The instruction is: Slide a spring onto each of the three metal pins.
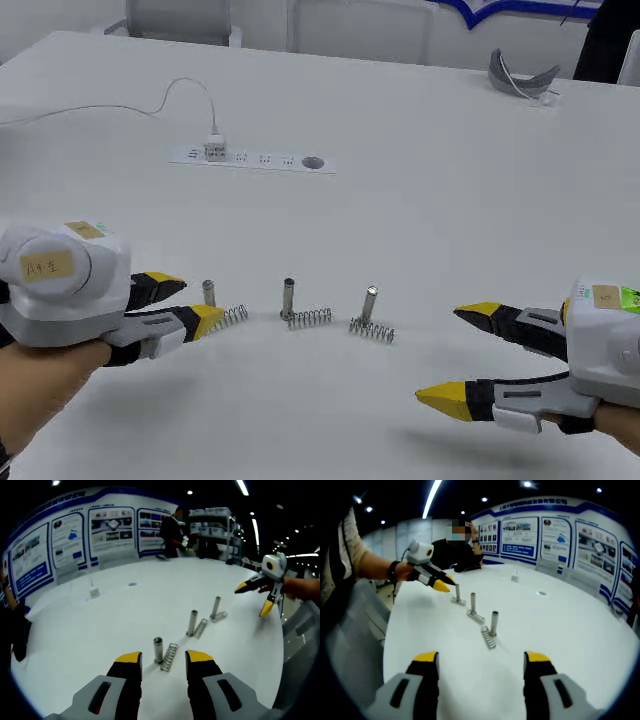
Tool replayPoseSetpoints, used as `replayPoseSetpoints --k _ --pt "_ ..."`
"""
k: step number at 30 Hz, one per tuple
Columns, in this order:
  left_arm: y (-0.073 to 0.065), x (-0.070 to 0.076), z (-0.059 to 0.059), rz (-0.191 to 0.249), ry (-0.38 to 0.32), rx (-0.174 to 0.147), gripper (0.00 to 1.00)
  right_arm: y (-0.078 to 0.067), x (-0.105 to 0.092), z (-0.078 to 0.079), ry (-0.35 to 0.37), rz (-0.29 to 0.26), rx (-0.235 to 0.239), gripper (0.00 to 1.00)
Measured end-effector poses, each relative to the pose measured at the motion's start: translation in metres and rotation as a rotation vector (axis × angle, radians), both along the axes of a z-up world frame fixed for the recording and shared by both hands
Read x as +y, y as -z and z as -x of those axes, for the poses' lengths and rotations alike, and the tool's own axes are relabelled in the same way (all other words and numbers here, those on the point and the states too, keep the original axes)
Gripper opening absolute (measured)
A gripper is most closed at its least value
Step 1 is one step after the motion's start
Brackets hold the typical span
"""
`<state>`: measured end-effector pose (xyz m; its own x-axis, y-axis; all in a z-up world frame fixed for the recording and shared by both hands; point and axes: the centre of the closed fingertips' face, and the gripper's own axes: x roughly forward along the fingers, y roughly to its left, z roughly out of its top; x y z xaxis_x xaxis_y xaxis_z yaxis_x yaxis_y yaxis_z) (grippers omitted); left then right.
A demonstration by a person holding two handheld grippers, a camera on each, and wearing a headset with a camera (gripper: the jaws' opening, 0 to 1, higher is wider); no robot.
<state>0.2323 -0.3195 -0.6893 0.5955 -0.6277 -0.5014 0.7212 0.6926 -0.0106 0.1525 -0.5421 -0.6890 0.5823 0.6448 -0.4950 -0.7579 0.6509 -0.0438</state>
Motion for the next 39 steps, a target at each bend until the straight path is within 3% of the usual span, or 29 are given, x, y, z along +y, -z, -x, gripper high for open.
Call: replayPoseSetpoints --k 23,39 --pt "0.028 -0.001 0.002 -0.060 0.012 0.039 0.28 0.002 -0.002 0.000 0.011 -0.004 0.009 0.70" --pt "0.036 -0.006 -0.001 -0.081 0.031 0.048 0.23 0.004 -0.003 0.000 0.014 -0.008 0.015 0.70"
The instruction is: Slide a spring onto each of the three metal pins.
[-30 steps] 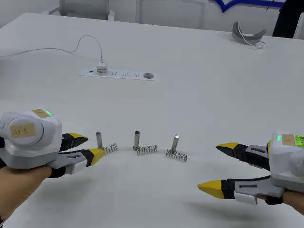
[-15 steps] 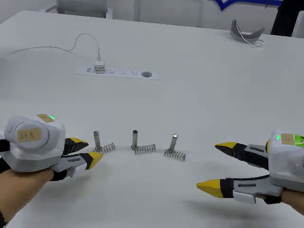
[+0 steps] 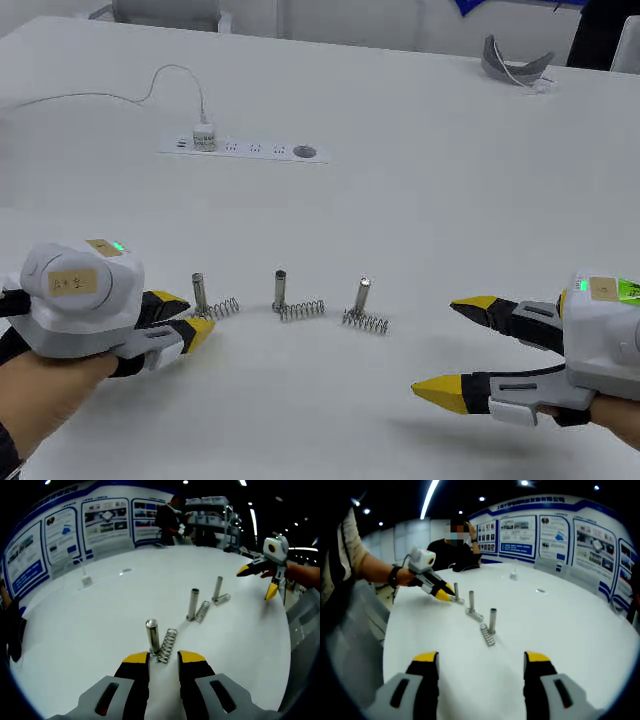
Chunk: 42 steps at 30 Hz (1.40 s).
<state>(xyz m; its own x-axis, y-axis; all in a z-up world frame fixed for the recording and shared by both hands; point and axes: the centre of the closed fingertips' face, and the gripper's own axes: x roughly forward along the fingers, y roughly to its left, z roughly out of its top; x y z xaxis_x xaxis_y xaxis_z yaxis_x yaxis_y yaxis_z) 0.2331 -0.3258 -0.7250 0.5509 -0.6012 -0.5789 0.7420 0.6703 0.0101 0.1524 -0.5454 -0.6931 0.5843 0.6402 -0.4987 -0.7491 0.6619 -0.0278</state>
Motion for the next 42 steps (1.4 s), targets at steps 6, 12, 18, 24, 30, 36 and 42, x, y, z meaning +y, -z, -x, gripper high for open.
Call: replayPoseSetpoints --k 6,12,18,24,30,36,42 --pt "0.0010 -0.0001 -0.0013 -0.003 0.002 -0.002 0.21 0.0001 -0.0003 0.0000 0.002 0.001 0.001 0.70" --pt "0.0034 0.0002 -0.0013 -0.018 0.009 -0.004 0.18 0.0006 -0.0003 0.0004 0.002 0.001 0.003 0.70" --pt "0.0039 -0.0003 -0.0009 -0.027 0.016 -0.008 0.15 0.0014 -0.0001 0.0008 0.001 0.003 0.007 0.70" --pt "0.0052 -0.0004 -0.0003 -0.035 0.023 -0.010 0.14 0.0021 0.0006 0.0008 -0.001 0.003 0.009 0.70" --pt "0.0062 -0.0015 -0.0004 -0.042 0.029 -0.014 0.14 0.0029 0.0021 0.0015 -0.007 0.005 0.013 0.70" --pt "0.0080 -0.0018 -0.0003 -0.053 0.035 -0.018 0.12 0.0036 0.0018 0.0014 -0.007 0.005 0.014 0.70" --pt "0.0101 -0.0011 -0.0016 -0.061 0.034 -0.021 0.12 0.0039 0.0019 0.0016 -0.008 0.004 0.015 0.70"
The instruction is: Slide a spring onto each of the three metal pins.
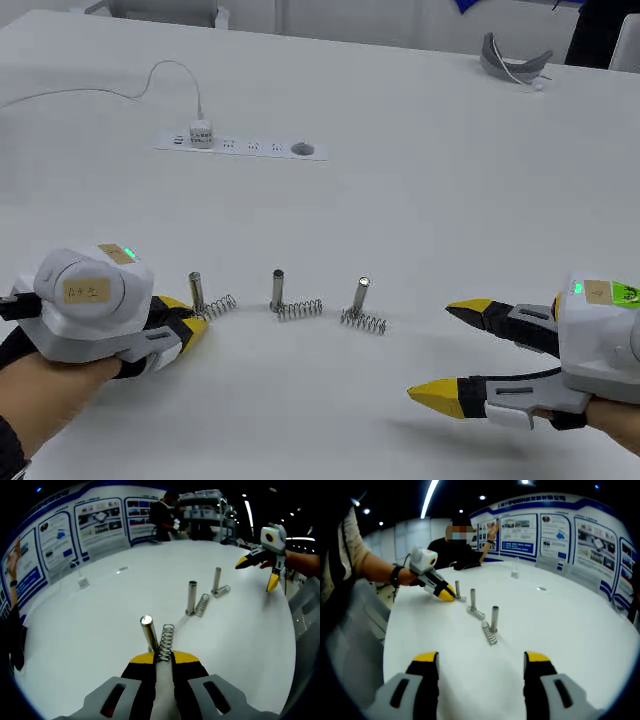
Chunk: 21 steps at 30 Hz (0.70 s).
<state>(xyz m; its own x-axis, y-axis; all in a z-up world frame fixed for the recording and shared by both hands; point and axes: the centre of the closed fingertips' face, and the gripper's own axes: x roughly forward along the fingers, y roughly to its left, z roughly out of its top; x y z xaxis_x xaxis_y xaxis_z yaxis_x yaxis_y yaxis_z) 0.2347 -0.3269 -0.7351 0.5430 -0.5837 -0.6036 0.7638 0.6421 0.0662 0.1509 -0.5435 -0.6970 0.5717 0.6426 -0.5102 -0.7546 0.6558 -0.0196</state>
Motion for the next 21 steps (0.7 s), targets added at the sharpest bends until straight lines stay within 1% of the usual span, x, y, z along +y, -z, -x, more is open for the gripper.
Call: replayPoseSetpoints --k 10,21 --pt "-0.002 0.001 0.003 0.005 0.002 0.007 0.11 0.000 0.000 0.000 0.000 0.000 0.000 0.70" --pt "-0.007 0.000 0.011 0.017 0.013 0.010 0.10 -0.001 0.001 0.000 -0.003 -0.001 -0.004 0.70"
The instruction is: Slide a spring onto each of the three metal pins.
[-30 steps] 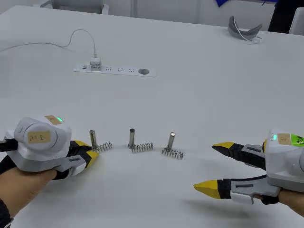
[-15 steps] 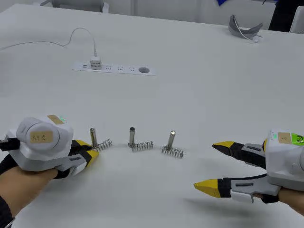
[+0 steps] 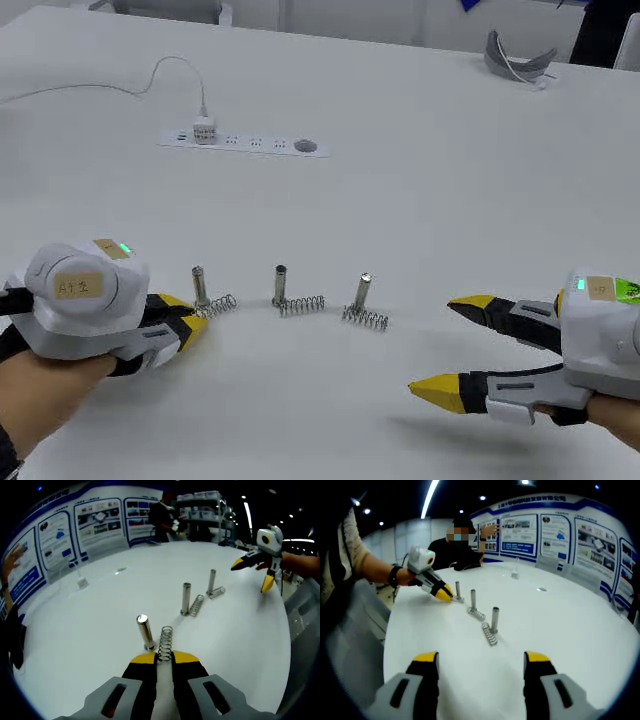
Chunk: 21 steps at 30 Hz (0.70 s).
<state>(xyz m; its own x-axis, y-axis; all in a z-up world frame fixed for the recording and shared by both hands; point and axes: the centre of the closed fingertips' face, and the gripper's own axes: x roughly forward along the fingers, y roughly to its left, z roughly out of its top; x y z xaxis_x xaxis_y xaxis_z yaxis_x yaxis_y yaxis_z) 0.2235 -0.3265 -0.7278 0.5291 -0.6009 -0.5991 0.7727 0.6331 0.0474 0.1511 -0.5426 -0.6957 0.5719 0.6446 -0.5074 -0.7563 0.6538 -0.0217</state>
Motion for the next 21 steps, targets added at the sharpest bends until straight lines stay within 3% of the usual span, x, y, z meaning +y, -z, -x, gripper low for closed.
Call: replayPoseSetpoints --k 21 --pt "-0.004 -0.001 0.016 0.021 0.036 0.007 0.10 -0.007 0.008 -0.001 -0.020 -0.014 -0.012 0.70"
